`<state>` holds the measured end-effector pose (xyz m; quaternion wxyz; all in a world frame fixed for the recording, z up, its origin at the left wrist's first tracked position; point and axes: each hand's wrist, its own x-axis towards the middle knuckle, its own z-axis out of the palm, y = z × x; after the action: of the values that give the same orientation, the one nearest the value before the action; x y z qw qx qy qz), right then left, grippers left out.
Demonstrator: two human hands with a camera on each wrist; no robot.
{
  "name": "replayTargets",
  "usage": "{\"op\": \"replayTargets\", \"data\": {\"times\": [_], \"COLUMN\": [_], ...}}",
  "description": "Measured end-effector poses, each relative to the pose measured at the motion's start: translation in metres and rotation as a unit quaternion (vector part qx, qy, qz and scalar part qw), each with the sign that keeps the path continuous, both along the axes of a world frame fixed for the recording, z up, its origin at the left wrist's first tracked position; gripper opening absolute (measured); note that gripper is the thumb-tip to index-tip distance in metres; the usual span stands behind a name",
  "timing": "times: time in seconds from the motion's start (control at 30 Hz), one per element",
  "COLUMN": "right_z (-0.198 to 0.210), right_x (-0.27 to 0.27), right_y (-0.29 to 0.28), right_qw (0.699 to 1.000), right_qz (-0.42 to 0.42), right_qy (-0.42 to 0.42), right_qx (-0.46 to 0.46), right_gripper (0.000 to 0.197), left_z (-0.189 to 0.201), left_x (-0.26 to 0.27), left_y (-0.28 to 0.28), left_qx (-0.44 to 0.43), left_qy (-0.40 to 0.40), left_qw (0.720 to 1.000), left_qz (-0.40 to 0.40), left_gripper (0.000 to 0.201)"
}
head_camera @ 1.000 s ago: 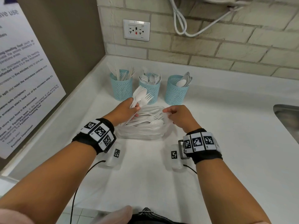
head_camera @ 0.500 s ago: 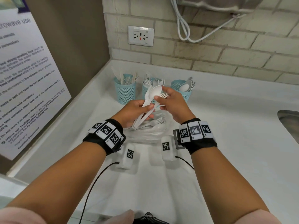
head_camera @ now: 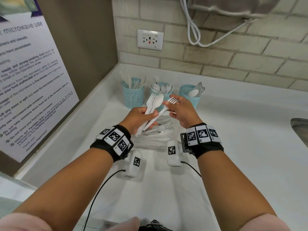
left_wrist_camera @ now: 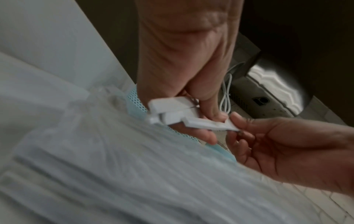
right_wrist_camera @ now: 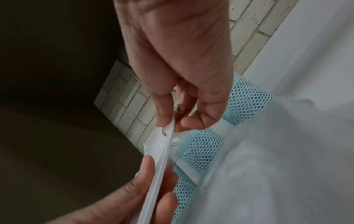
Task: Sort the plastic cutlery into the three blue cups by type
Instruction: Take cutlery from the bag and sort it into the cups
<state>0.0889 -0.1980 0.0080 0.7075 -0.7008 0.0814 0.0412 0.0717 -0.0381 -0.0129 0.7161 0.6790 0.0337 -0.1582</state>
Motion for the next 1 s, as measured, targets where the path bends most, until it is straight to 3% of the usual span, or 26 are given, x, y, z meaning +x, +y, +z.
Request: {"op": "replayTargets", "data": {"times": [0.33, 0.47, 0.63, 0.73, 0.9, 1.0], "right_z": [0.0, 0.001, -0.001, -0.002, -0.005, -0.003], "right_x": [0.003, 0.004, 0.004, 0.002, 0.002, 0.008], "right_y": [0.005, 0.008, 0.009, 0.01, 0.014, 0.013], "right_qw": [0.998, 0.997, 0.996, 0.997, 1.0, 0.995], "right_qz": [-0.044, -0.076, -0.08, -0.063, -0.022, -0.047], "right_qy": [0.016, 0.008, 0.003, -0.002, -0.017, -0.028], "right_qx": [-0.031, -0.008, 0.038, 0.035, 0.0, -0.087], "right_gripper": [0.015, 0.017, 0.035, 0.027, 0.012, 0.01], "left_z": [0.003, -0.003, -0.006, -0.005, -0.006, -0.006], "left_x": [0.001, 0.0, -0.002, -0.002, -0.005, -0.005], "left_y": [-0.003, -0.006, -0.008, -0.009, -0.012, -0.013], "left_qx": [-0.03, -0.025, -0.043, -0.039, -0.007, 0.001], "left_qy": [0.045, 0.023, 0.009, -0.009, -0.045, -0.052], "left_qw": [0.998, 0.999, 0.999, 0.999, 0.998, 0.997], "left_qz": [-0.016, -0.009, 0.022, 0.033, 0.047, 0.055], "left_gripper": [0.02, 0.016, 0.006, 0.008, 0.006, 0.009]}}
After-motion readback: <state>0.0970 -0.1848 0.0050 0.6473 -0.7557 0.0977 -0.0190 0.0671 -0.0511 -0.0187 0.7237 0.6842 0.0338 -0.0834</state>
